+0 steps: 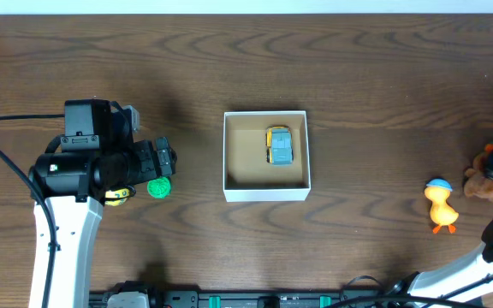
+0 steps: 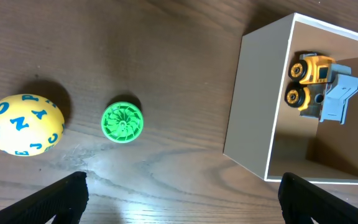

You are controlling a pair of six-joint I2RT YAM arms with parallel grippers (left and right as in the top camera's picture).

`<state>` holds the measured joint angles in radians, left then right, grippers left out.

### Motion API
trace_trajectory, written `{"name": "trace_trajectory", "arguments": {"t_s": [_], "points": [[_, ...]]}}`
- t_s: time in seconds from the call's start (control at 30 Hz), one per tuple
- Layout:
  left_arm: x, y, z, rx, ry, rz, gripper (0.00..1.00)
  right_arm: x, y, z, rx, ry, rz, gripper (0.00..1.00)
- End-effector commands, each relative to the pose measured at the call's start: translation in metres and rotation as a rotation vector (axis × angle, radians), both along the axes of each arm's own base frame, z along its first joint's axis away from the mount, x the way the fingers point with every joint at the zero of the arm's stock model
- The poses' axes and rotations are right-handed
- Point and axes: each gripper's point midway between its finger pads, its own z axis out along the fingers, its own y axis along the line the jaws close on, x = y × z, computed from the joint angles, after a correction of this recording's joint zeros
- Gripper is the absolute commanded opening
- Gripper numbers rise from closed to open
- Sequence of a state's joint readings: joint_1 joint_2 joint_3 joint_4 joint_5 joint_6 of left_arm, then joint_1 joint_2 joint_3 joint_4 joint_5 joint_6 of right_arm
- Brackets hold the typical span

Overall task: Pack container
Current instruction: 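Move right gripper to the brown plush bear and grasp it, then lift the bear and lower it into the box beside the truck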

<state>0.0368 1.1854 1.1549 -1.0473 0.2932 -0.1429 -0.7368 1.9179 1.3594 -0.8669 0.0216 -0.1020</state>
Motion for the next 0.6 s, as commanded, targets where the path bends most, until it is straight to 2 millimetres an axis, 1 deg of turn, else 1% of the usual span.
{"name": "trace_trajectory", "arguments": {"t_s": [0.0,0.07,0.13,0.23,0.3,0.37,0.43,0.5,0.57], "points": [[0.002,-0.001,0.007,-0.011,-0.018,0.006,0.98,0.004,0.0,0.013,-0.014,-0.035,-0.046,0.01],[0.002,-0.001,0.007,-0.011,-0.018,0.006,0.98,0.011,0.006,0.018,-0.008,-0.063,-0.034,0.01],[0.002,-0.001,0.007,-0.011,-0.018,0.006,0.98,0.022,0.015,0.028,0.005,-0.111,-0.007,0.01],[0.002,-0.001,0.007,-0.011,-0.018,0.006,0.98,0.045,0.038,0.051,0.001,-0.197,0.062,0.01],[0.002,-0.001,0.007,-0.011,-0.018,0.006,0.98,0.063,0.059,0.072,-0.009,-0.263,0.128,0.01],[0.002,-0.001,0.007,-0.011,-0.018,0.006,0.98,0.08,0.087,0.092,-0.011,-0.328,0.21,0.01],[0.002,-0.001,0.007,-0.011,-0.018,0.006,0.98,0.095,0.125,0.114,-0.011,-0.388,0.312,0.01],[0.002,-0.001,0.007,-0.011,-0.018,0.006,0.98,0.105,0.166,0.133,-0.015,-0.432,0.419,0.01],[0.002,-0.001,0.007,-0.011,-0.018,0.006,0.98,0.113,0.218,0.151,-0.019,-0.48,0.571,0.01]]}}
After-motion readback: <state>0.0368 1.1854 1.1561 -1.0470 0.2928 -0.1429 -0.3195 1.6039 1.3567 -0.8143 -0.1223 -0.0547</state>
